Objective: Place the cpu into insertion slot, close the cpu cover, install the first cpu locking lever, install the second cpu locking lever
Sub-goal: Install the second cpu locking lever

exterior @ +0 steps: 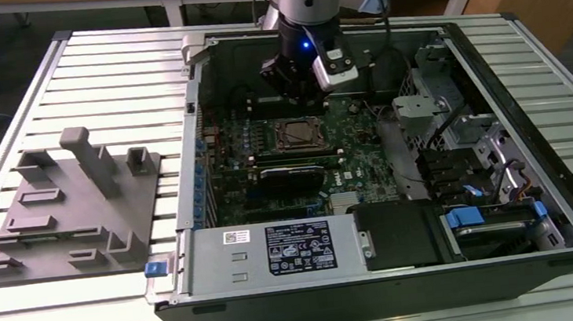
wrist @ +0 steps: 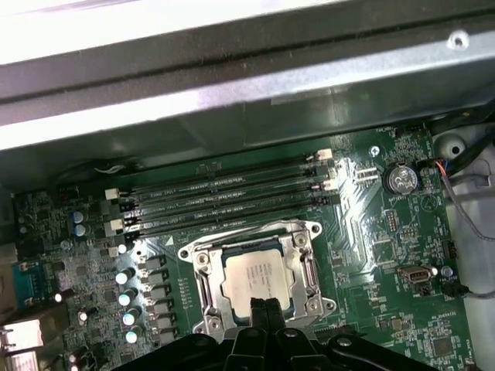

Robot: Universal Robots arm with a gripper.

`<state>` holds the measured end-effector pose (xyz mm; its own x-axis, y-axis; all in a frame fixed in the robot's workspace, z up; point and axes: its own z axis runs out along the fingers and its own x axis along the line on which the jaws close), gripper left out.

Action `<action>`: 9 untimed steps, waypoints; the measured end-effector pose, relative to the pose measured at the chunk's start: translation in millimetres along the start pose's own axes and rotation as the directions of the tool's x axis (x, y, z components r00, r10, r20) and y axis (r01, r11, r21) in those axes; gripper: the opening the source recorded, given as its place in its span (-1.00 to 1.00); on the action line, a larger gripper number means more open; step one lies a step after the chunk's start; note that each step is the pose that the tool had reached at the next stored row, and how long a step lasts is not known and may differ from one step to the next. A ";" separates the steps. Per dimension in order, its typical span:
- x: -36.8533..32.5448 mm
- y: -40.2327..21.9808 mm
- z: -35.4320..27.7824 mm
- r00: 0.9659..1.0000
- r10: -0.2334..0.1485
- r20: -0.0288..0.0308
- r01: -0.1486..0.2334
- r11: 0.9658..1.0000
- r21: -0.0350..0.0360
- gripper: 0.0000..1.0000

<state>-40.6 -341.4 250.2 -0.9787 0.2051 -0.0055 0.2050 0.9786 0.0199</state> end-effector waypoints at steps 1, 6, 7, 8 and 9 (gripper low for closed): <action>-0.2 -1.1 -0.1 1.000 0.000 0.000 0.000 1.000 0.000 -0.80; -1.7 -8.1 -0.2 1.000 0.000 0.000 0.000 1.000 0.000 -0.80; -2.0 -9.6 -0.2 1.000 0.000 0.000 0.000 1.000 0.000 -0.80; -2.3 -10.9 -0.2 1.000 0.000 0.000 0.000 1.000 0.000 -0.80; -2.5 -12.0 -0.2 1.000 0.000 0.000 0.000 1.000 0.000 -0.80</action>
<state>-40.6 -353.7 250.2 -0.9787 0.2051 -0.0055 0.2049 0.9786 0.0198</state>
